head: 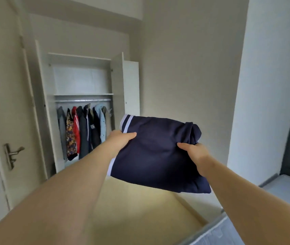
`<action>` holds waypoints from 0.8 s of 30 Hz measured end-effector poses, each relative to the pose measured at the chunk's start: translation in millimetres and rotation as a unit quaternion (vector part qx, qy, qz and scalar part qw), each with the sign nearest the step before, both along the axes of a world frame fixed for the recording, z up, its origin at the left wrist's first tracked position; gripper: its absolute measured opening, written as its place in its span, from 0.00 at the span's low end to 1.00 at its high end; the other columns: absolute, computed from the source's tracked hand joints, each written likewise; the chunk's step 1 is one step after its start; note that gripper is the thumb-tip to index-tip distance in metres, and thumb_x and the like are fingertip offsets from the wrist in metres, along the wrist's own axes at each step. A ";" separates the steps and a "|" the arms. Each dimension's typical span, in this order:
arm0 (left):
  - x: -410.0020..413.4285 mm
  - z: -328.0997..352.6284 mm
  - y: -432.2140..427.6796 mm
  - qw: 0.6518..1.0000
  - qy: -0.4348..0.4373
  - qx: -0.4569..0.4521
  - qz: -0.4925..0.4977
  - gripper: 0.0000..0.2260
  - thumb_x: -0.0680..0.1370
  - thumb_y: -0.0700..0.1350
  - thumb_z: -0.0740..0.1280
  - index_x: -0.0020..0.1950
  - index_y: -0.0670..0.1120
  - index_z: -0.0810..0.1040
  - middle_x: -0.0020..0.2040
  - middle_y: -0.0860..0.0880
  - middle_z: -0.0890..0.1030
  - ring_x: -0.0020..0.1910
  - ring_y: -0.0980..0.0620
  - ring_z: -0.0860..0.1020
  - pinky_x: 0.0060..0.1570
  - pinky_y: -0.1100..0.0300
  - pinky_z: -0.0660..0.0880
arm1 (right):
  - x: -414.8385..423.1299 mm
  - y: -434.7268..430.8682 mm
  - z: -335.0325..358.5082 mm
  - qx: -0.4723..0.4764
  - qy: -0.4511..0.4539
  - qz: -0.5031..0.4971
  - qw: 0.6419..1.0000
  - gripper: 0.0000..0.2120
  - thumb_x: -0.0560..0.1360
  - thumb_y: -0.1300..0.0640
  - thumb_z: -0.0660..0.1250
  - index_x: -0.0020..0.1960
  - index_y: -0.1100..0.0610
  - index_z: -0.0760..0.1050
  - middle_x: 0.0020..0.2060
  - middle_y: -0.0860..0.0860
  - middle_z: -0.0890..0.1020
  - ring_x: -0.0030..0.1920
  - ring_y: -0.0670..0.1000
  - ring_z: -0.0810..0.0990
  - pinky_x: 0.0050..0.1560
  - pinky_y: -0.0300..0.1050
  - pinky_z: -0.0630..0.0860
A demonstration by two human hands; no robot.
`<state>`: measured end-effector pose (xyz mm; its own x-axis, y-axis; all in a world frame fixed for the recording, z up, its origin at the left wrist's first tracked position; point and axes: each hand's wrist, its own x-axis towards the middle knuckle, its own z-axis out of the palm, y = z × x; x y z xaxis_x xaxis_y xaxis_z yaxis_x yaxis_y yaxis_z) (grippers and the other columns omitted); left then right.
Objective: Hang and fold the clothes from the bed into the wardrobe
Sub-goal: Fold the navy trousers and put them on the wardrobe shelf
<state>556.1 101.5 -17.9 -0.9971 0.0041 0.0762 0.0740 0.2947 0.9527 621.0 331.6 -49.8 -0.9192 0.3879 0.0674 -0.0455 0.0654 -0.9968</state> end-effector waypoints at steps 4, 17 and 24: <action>-32.0 2.5 -75.8 0.998 0.019 0.023 0.053 0.08 0.72 0.50 0.71 0.45 0.48 0.76 0.43 0.50 0.79 0.42 0.50 0.78 0.39 0.59 0.73 | -54.9 -69.3 7.1 0.005 0.013 0.063 0.998 0.06 0.73 0.55 0.69 0.41 0.54 0.72 0.37 0.50 0.78 0.37 0.48 0.75 0.32 0.41 0.65; -160.7 -24.5 -272.7 0.986 0.033 0.053 0.156 0.18 0.73 0.50 0.70 0.60 0.44 0.76 0.54 0.46 0.80 0.51 0.45 0.79 0.55 0.51 0.75 | -233.1 -266.5 -8.5 0.000 0.001 0.161 0.987 0.18 0.72 0.54 0.70 0.59 0.58 0.73 0.48 0.52 0.80 0.47 0.53 0.77 0.48 0.45 0.70; -222.4 -62.8 -331.1 0.974 0.015 0.090 0.205 0.16 0.73 0.49 0.71 0.57 0.44 0.75 0.50 0.47 0.80 0.47 0.47 0.79 0.46 0.55 0.76 | -313.7 -327.6 -29.9 0.008 -0.028 0.197 0.980 0.21 0.72 0.55 0.70 0.63 0.59 0.71 0.55 0.55 0.79 0.53 0.56 0.77 0.52 0.47 0.72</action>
